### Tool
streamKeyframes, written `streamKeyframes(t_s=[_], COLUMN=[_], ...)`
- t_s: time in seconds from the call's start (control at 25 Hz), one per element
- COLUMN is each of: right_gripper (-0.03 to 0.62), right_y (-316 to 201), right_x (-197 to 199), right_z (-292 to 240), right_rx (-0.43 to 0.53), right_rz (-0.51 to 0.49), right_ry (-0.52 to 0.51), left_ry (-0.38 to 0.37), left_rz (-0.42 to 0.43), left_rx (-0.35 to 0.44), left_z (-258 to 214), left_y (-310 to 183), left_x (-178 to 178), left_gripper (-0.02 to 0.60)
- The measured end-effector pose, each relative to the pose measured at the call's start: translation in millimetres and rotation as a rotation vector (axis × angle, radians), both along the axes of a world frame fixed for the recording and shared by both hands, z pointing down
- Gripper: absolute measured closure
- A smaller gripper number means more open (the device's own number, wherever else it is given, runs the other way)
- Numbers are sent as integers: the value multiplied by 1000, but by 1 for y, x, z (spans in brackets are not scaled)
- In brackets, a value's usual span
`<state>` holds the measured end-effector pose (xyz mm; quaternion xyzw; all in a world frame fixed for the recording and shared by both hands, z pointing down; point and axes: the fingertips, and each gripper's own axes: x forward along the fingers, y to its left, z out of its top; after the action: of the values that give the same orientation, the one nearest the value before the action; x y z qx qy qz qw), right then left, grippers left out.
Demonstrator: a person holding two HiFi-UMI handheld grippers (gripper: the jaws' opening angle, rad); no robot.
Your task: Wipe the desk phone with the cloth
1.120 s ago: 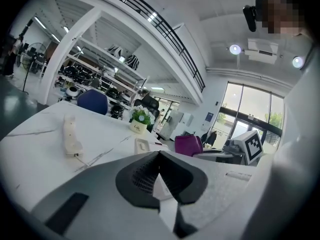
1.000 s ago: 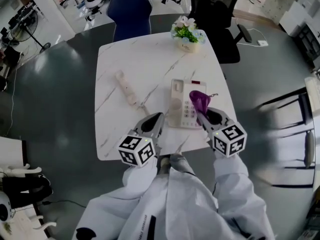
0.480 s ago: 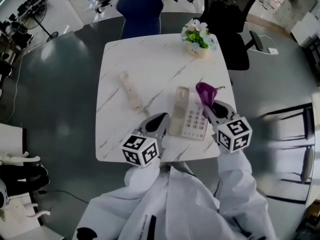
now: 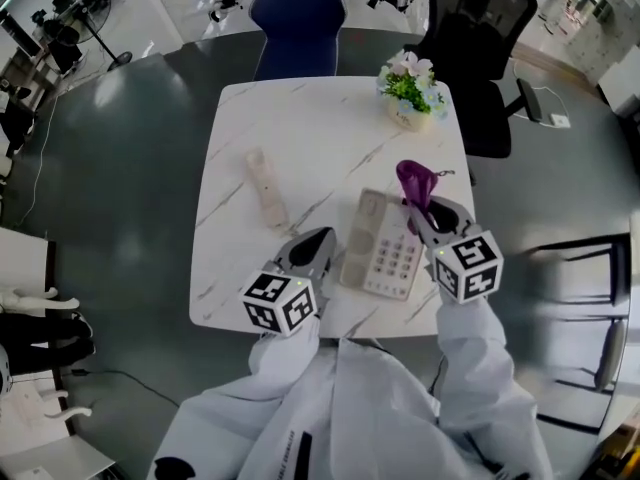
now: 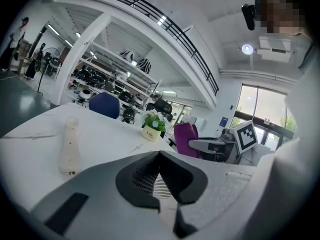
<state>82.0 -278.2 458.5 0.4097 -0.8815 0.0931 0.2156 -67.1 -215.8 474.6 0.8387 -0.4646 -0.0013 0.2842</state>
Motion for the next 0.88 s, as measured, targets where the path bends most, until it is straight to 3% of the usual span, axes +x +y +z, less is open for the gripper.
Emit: streamKeyframes(t_s=[0.24,0.56,0.88], right_gripper=[554,554,554], right_y=[-16,-18,-15], right_x=[-16,-43,-52], right_z=[10,45,57], right_rx=[11,-60,-111], right_rz=[-86,-193,-191], right_ry=[86,133,122], left_ry=[-5,-6,3], left_rz=[-44,-71,-32], left_rx=[4,-8,-43], left_z=[3,9,16], left_y=[-12,-19,-21], left_x=[-4,-10,-11], left_gripper=[584,584,584])
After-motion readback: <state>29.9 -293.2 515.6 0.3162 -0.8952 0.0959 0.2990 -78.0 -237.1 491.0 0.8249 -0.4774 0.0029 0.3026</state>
